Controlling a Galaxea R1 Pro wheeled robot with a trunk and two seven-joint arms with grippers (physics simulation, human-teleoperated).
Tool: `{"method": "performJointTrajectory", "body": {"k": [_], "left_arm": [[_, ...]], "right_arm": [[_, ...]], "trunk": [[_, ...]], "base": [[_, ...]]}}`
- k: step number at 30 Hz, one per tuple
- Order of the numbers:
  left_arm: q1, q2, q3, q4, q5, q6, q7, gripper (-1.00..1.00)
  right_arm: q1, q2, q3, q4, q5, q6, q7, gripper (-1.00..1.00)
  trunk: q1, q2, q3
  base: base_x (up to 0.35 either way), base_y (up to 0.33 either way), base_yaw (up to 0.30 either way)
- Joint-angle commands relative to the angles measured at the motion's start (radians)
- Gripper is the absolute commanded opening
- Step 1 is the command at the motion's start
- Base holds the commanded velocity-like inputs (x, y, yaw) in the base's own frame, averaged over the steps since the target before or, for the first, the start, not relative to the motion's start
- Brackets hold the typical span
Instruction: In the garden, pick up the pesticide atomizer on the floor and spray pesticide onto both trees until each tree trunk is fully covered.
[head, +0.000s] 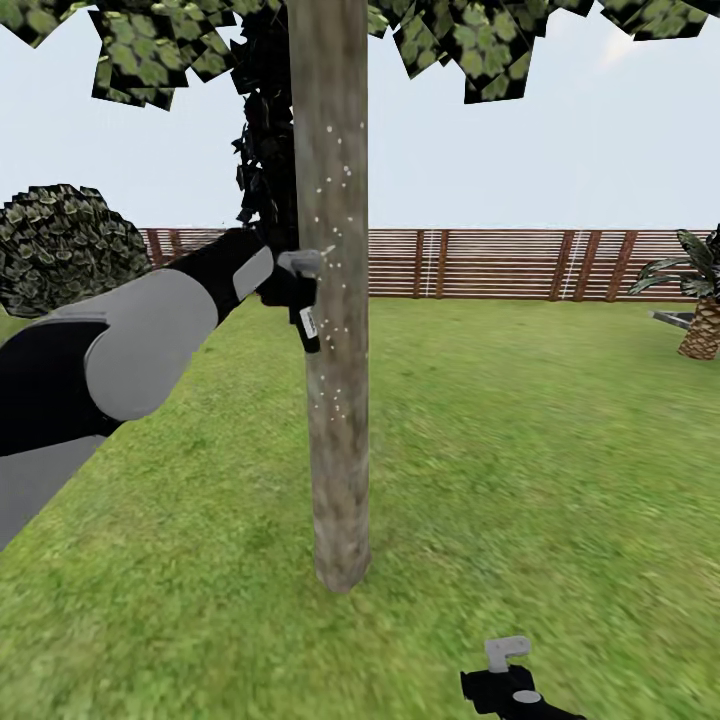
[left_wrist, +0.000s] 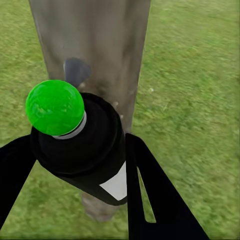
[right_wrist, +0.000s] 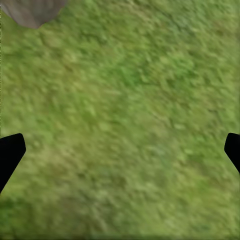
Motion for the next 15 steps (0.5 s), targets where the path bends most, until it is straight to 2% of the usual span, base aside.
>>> {"method": "performJointTrajectory", "body": {"k": [1, 5, 7, 9, 14, 15], "left_arm": [[0.030, 0.000, 0.008, -0.002, -0.006, -0.021, -0.001, -1.00], [0.116, 0.000, 0.008, -0.002, -0.007, -0.097, -0.001, -1.00], [0.184, 0.001, 0.008, -0.002, -0.007, -0.160, -0.001, -1.00], [0.216, 0.001, 0.008, -0.002, -0.007, -0.204, -0.001, -1.00], [0.277, 0.001, 0.008, -0.002, -0.007, -0.247, -0.001, -1.00], [0.298, 0.001, 0.008, -0.002, -0.007, -0.286, -0.001, -1.00]], "right_arm": [[-0.002, 0.001, 0.002, 0.005, 0.010, -0.006, -0.006, 1.00], [-0.002, 0.002, 0.002, 0.005, 0.010, -0.006, -0.006, 1.00], [-0.002, 0.002, 0.002, 0.005, 0.010, -0.006, -0.005, 1.00], [-0.002, 0.002, 0.002, 0.005, 0.010, -0.006, -0.005, 1.00], [-0.002, 0.002, 0.002, 0.005, 0.010, -0.006, -0.003, 1.00], [-0.002, 0.001, 0.002, 0.005, 0.009, -0.006, -0.003, 1.00]], "trunk": [[0.001, -0.002, -0.002], [0.001, -0.002, -0.002], [0.001, -0.002, -0.002], [0.001, -0.002, -0.002], [0.001, -0.002, -0.002], [0.001, -0.002, -0.002]], "base": [[0.000, 0.000, 0.000], [0.000, 0.000, 0.000], [0.000, 0.000, 0.000], [0.000, 0.000, 0.000], [0.000, 0.000, 0.000], [0.000, 0.000, 0.000]]}}
